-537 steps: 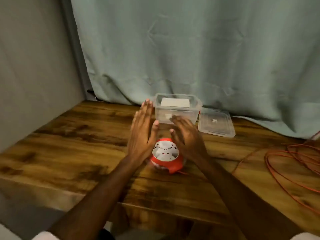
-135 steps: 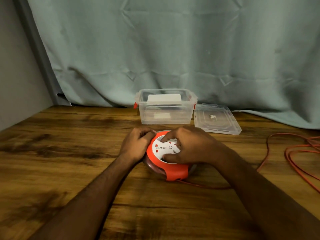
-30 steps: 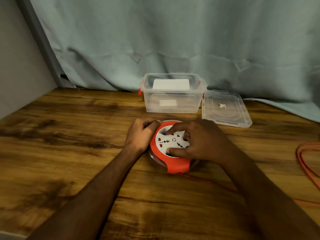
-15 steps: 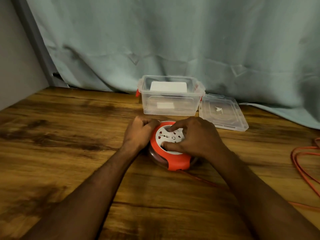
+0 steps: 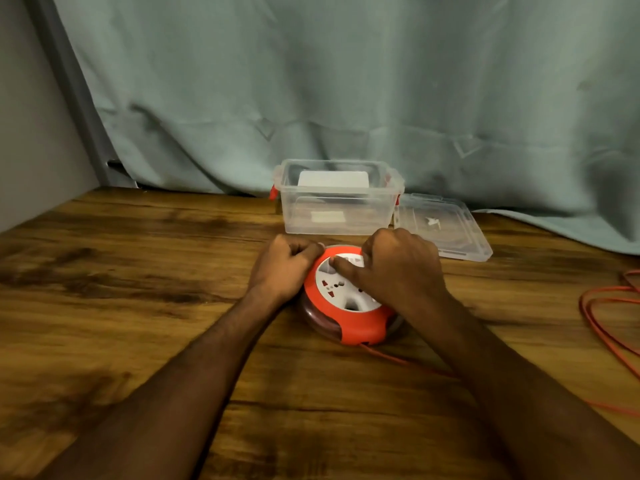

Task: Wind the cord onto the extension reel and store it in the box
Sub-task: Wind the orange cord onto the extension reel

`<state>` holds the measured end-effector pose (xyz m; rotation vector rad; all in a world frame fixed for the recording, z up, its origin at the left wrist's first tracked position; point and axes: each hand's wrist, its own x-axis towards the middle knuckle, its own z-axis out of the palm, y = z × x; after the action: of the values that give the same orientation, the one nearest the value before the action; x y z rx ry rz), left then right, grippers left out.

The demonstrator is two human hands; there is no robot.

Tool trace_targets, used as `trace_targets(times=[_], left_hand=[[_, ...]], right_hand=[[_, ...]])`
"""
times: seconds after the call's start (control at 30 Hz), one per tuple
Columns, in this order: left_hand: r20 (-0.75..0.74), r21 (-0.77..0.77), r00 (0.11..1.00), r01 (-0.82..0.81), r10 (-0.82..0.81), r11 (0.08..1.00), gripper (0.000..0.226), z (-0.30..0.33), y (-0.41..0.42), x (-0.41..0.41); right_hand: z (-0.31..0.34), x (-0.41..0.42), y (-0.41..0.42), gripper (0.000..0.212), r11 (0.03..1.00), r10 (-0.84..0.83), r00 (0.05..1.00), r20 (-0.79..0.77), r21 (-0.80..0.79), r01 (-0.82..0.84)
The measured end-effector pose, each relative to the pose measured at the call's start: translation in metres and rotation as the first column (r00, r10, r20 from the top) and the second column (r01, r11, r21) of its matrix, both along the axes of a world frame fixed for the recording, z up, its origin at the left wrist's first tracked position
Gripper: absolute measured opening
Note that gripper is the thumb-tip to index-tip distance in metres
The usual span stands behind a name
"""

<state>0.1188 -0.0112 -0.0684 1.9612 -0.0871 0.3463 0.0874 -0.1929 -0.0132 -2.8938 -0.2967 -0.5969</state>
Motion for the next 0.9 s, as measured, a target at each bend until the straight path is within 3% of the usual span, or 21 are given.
trace_targets(times=[0.13, 0.2, 0.4, 0.67, 0.9], left_hand=[[0.030, -0.021, 1.000, 0.003, -0.002, 1.000, 0.040, -0.001, 0.000, 0.001], [0.030, -0.027, 0.999, 0.010, -0.009, 1.000, 0.039, -0.001, 0.000, 0.000], [0.033, -0.001, 0.999, 0.009, -0.009, 1.000, 0.050, 0.000, 0.000, -0.001], [-0.008, 0.004, 1.000, -0.011, 0.011, 1.000, 0.043, 0.003, 0.000, -0.004], [-0.012, 0.004, 1.000, 0.018, -0.018, 1.000, 0.046, 0.005, -0.002, -0.006]], right_hand=[[0.007, 0.001, -0.015, 0.036, 0.956, 0.292, 0.955, -0.055, -0.007, -0.293], [0.011, -0.003, -0.024, 0.039, 0.915, 0.403, 0.908, -0.111, 0.036, -0.402], [0.017, -0.006, -0.031, 0.047, 0.854, 0.516, 0.834, -0.198, 0.035, -0.520], [0.016, -0.005, -0.031, 0.052, 0.863, 0.495, 0.837, -0.233, 0.018, -0.505], [0.009, -0.002, -0.020, 0.068, 0.932, 0.359, 0.925, -0.125, -0.008, -0.362]])
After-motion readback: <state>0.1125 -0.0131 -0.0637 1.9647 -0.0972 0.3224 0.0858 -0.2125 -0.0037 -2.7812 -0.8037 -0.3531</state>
